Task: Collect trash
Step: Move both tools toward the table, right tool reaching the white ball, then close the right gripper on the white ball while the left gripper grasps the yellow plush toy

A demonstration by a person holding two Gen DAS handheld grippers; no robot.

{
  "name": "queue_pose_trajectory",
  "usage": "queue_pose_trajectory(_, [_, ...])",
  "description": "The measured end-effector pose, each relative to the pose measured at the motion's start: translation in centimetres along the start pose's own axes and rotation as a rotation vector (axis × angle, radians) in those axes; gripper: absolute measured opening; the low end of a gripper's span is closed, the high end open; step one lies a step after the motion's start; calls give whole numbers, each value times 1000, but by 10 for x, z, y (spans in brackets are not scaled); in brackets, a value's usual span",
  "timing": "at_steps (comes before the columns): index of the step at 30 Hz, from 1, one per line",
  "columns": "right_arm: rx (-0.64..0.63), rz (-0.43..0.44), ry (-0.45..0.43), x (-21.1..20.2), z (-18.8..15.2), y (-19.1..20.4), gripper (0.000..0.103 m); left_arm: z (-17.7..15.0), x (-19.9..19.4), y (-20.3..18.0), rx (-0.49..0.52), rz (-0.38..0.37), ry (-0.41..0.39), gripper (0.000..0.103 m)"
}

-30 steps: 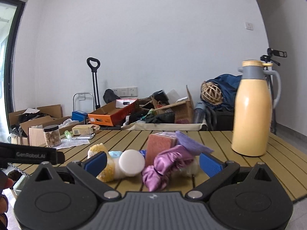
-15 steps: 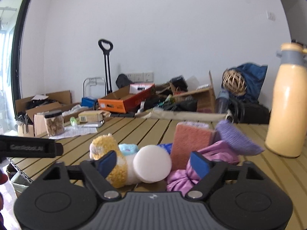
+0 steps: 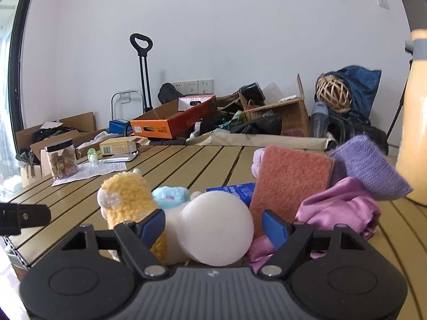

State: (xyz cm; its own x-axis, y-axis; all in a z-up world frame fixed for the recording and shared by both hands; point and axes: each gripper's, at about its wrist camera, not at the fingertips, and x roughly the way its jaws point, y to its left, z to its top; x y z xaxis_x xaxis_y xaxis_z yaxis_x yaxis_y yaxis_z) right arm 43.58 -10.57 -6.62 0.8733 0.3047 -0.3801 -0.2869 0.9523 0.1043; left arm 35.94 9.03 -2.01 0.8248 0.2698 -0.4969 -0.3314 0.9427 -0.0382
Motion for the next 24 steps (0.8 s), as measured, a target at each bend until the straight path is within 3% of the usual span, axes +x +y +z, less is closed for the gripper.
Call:
queue_pose_trajectory(3, [26,12,4,0,0,-6,75,-1,1,-2,8,-2,1,103])
queue_pose_trajectory(6, [48,24,8,0,-1,-9,59,-2,2,-4,10,-8,6,103])
queue_pose_trajectory(16, [54,26,-35,-24,5,-7,56,-7,0,-10,20,-23,6,103])
queue_pose_trajectory(24, [31,15,-144,-60,21,-11,56,-9,-5,-34,40,-58,-12,103])
